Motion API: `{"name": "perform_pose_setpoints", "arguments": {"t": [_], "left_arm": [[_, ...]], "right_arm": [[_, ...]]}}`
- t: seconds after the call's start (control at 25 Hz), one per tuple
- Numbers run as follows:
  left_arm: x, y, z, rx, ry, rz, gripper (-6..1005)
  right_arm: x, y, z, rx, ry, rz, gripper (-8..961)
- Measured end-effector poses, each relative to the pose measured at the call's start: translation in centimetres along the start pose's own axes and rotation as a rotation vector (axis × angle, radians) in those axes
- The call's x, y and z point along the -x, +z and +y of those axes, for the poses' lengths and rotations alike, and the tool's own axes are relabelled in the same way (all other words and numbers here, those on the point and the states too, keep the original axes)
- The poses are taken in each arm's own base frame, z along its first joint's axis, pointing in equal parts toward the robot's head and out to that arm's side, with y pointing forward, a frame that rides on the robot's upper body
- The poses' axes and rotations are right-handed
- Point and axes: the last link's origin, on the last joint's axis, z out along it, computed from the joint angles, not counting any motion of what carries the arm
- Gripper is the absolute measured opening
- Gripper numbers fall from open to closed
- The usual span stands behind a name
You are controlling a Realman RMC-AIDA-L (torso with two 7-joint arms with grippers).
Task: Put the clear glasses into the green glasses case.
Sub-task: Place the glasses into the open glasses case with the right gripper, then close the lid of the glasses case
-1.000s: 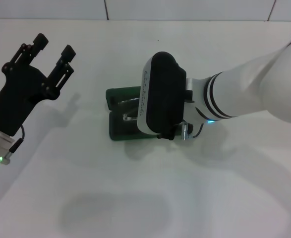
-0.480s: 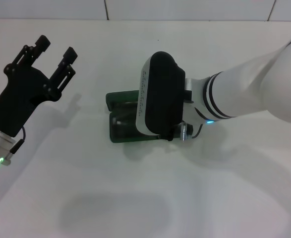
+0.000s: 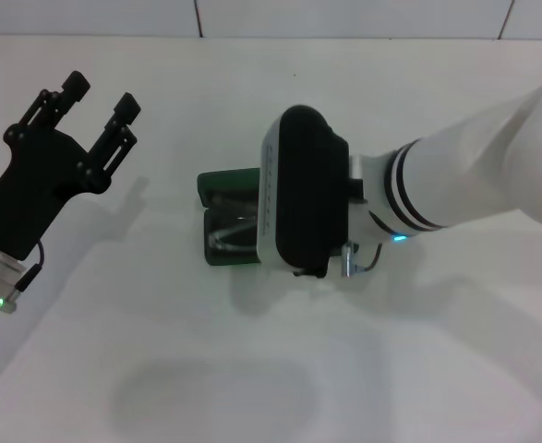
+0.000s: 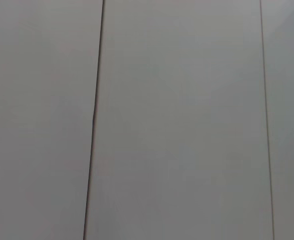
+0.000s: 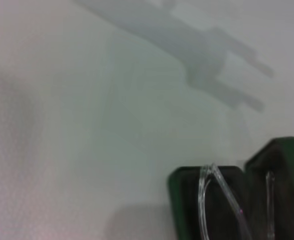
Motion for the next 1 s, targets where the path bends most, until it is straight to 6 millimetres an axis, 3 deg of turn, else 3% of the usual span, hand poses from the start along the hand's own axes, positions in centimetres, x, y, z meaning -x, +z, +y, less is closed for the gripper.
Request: {"name": "perform_pose_setpoints", "arguments": {"t": [0.52,0.76,1.0], "left_arm": [[0.1,-0.5,0.0,-0.01,-0.003,-0.007,665],[0.2,-0.6,0.1,-0.003,-0.004,-0.011,665],[0.3,-1.1,0.0,-0.011,-0.003,-0.021,665]], "right_arm": [[0.4,-0.6,2.0,0.117,-0.065,-0.038,367],[-0.6,-0.4,1.3,0.106,-0.021,-0.028,367],[-1.8,-2.3,-0.1,0.077,0.042,-0.121,368]]}}
